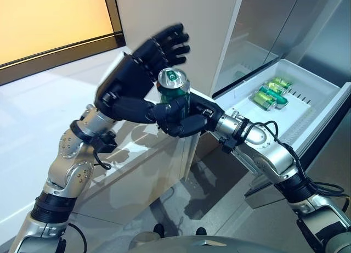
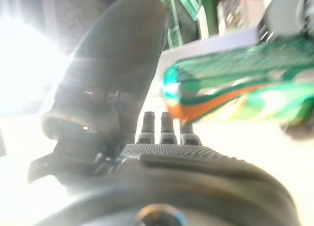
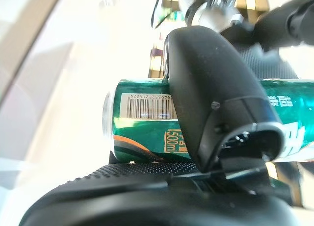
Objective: Put drinks into fridge and close the fridge
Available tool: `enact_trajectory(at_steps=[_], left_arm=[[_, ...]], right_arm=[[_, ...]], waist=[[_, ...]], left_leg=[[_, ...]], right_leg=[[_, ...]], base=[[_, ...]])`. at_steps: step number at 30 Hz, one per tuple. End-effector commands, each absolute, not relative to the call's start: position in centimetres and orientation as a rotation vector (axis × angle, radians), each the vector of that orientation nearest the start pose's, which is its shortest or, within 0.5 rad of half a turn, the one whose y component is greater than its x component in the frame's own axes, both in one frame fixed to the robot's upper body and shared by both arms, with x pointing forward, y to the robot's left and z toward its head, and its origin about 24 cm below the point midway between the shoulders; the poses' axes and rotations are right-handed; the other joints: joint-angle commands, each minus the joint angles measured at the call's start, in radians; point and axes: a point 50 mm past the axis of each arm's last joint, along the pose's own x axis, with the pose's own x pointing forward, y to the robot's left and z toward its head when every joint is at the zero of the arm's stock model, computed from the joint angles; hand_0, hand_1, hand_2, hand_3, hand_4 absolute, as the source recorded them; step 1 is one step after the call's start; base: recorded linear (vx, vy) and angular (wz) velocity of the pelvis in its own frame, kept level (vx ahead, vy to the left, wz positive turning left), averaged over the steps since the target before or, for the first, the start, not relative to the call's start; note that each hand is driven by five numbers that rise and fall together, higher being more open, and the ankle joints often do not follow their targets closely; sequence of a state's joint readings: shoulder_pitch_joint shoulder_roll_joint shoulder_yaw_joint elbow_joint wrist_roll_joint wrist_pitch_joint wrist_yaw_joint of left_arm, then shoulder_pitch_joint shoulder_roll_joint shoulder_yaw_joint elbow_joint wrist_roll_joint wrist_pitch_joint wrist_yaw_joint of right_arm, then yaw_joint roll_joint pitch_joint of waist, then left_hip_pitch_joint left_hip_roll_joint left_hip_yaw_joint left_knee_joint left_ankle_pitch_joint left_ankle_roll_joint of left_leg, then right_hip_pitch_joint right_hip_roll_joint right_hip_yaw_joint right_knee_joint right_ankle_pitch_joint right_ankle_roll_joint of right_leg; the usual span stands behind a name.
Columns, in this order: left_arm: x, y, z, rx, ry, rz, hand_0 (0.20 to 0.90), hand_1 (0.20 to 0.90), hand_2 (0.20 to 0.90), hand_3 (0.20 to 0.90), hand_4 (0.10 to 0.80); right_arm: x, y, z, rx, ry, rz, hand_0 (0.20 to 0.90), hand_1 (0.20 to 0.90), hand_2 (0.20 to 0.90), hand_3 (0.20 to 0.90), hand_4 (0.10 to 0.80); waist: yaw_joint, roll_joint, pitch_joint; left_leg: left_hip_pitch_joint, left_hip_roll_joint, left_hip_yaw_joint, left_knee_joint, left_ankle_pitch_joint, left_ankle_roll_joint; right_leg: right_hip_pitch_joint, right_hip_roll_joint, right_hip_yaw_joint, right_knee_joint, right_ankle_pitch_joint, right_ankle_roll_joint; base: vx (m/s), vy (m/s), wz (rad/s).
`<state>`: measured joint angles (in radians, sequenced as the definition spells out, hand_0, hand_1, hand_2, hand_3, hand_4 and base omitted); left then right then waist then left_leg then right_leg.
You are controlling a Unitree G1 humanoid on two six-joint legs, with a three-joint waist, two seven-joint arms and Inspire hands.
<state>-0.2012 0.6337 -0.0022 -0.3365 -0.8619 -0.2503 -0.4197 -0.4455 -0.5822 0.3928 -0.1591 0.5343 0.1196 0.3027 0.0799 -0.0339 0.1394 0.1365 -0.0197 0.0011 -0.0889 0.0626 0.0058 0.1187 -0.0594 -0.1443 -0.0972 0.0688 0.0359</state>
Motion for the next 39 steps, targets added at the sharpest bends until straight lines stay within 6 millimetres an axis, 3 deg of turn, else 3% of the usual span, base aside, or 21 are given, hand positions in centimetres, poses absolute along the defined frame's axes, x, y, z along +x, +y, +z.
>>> enact_trajectory(at_steps=[1, 5, 9, 17, 21, 28, 32, 39], left_arm=[[23.4, 19.7, 25.3, -0.167, -1.006, -0.617, 0.900, 0.900, 0.900, 0.900, 0.800], [23.2, 20.3, 25.1, -0.350, -1.031, -0.603, 0.900, 0.900, 0.900, 0.900, 0.800], [23.2, 19.9, 23.9, -0.675, -0.974, -0.685, 0.900, 0.900, 0.900, 0.900, 0.800], [23.4, 16.7, 20.6, -1.289, -0.735, -0.896, 0.900, 0.900, 0.900, 0.900, 0.800], [23.5, 14.4, 17.9, -1.651, -0.555, -0.964, 0.900, 0.900, 0.900, 0.900, 0.800], [21.4, 11.5, 15.3, -1.789, -0.459, -1.173, 0.900, 0.900, 0.900, 0.900, 0.800], [21.0, 10.6, 14.2, -1.833, -0.377, -1.175, 0.900, 0.900, 0.900, 0.900, 0.800], [19.3, 10.8, 10.2, -1.911, -0.194, -1.269, 0.900, 0.900, 0.900, 0.900, 0.800]], right_arm=[[26.8, -11.7, 27.5, -0.030, -0.856, 0.729, 0.300, 0.300, 0.300, 0.200, 0.100], [26.1, -12.5, 28.4, -0.044, -0.919, 0.656, 0.300, 0.300, 0.300, 0.200, 0.100], [25.4, -13.2, 28.7, -0.078, -0.941, 0.611, 0.300, 0.300, 0.300, 0.200, 0.100], [25.3, -14.1, 28.4, -0.098, -0.912, 0.571, 0.300, 0.300, 0.300, 0.200, 0.100], [25.6, -14.1, 28.6, -0.105, -0.900, 0.560, 0.300, 0.300, 0.300, 0.200, 0.100], [26.0, -14.9, 28.4, -0.127, -0.866, 0.531, 0.300, 0.300, 0.300, 0.200, 0.100], [25.9, -15.1, 28.2, -0.131, -0.864, 0.528, 0.300, 0.300, 0.300, 0.200, 0.100], [25.8, -16.1, 27.9, -0.155, -0.850, 0.529, 0.300, 0.300, 0.300, 0.200, 0.100]], waist=[[0.000, 0.001, -0.127], [-0.006, -0.003, -0.132], [-0.017, -0.009, -0.136], [-0.028, -0.018, -0.130], [-0.029, -0.023, -0.122], [-0.018, -0.025, -0.111], [-0.013, -0.026, -0.104], [-0.006, -0.033, -0.092]], left_leg=[[0.000, -0.014, -0.056, 0.002, -0.110, -0.015], [-0.002, -0.014, -0.057, 0.002, -0.111, -0.014], [-0.005, -0.013, -0.058, 0.002, -0.111, -0.015], [-0.008, -0.008, -0.051, 0.002, -0.108, -0.018], [-0.008, -0.008, -0.046, 0.002, -0.111, -0.017], [-0.013, -0.005, -0.045, 0.002, -0.113, -0.019], [-0.012, -0.007, -0.055, 0.002, -0.119, -0.018], [-0.012, -0.001, -0.045, 0.002, -0.119, -0.019]], right_leg=[[0.024, -0.005, -0.016, 0.010, -0.066, 0.052], [0.021, -0.003, -0.012, 0.010, -0.066, 0.051], [0.017, 0.002, -0.005, 0.010, -0.065, 0.049], [0.009, 0.010, -0.001, 0.010, -0.058, 0.043], [0.008, 0.009, -0.005, 0.010, -0.055, 0.040], [0.006, 0.009, -0.008, 0.010, -0.054, 0.038], [0.008, 0.011, -0.007, 0.010, -0.058, 0.038], [0.008, 0.010, -0.012, 0.010, -0.057, 0.038]], base=[[0.000, 0.000, 0.00], [0.000, 0.000, 0.00], [-0.002, -0.009, 0.00], [-0.028, -0.036, -0.01], [-0.024, -0.031, -0.01], [-0.018, -0.003, 0.01], [-0.006, -0.003, 0.01], [0.000, 0.000, 0.00]])
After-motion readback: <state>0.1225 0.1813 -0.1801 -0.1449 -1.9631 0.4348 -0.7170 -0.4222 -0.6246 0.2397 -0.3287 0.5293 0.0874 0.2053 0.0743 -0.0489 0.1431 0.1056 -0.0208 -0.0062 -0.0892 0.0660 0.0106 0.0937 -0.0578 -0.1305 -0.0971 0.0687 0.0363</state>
